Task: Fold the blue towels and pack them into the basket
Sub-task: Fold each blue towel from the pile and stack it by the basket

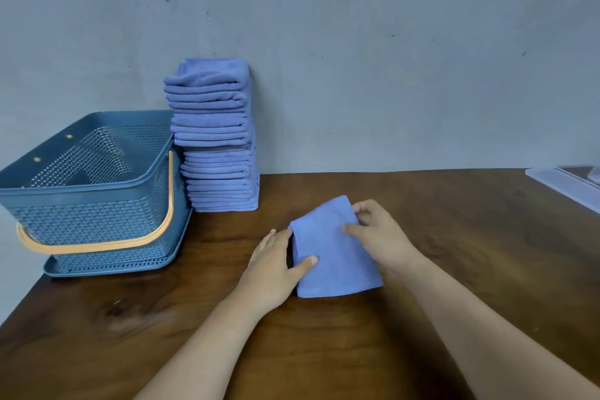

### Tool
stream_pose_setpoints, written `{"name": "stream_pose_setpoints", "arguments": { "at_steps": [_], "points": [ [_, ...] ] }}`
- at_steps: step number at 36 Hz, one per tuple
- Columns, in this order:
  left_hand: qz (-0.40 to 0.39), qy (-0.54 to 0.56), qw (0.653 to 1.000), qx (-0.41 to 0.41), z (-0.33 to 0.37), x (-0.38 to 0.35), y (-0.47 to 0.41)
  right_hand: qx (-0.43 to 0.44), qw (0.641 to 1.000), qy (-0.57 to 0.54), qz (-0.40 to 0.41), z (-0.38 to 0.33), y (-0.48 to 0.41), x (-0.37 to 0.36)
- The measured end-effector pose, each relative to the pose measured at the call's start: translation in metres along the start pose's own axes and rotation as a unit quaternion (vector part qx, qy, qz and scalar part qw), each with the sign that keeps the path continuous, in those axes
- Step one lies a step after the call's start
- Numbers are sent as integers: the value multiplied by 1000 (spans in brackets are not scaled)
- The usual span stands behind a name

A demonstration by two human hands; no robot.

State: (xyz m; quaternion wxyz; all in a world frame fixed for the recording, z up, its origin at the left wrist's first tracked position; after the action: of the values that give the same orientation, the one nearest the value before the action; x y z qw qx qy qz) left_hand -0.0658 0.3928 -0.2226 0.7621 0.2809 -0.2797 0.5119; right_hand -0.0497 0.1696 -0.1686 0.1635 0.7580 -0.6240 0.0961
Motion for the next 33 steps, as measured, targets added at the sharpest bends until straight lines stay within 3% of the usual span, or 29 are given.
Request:
{"name": "stream_pose_setpoints", "arguments": {
  "at_steps": [4, 9, 12, 17, 24, 33],
  "points": [
    [37, 228, 971, -64, 11, 16, 6, 101, 993, 32, -48, -57, 11, -6],
    [53, 505, 853, -123, 32, 36, 17, 168, 981, 55, -79, -117, 23, -11],
    [68, 552, 814, -166, 46, 57, 30, 201, 974, 67, -81, -146, 26, -15],
    [196, 552, 792, -170, 44, 108, 52, 234, 969, 38, -72, -185, 31, -23],
    [355, 378, 836, -178, 55, 186, 104, 266, 959, -4, -97, -226, 36, -52],
    [429, 191, 870, -149, 82, 279, 131, 295, 949, -19, -113, -290, 19, -73]
  ]
}}
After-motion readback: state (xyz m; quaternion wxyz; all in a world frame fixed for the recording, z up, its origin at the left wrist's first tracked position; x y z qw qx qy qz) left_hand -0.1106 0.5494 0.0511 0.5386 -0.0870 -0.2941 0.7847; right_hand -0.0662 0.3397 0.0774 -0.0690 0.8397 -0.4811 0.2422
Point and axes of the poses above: each hand's wrist, its own y-axis away from the middle knuckle, its own x-axis out of the back of the hand, z = x × y, the point moved 8 cm from there along -y, towards the middle knuckle, and after that the axes turned 14 degrees about -z, right-handed, at the moved point
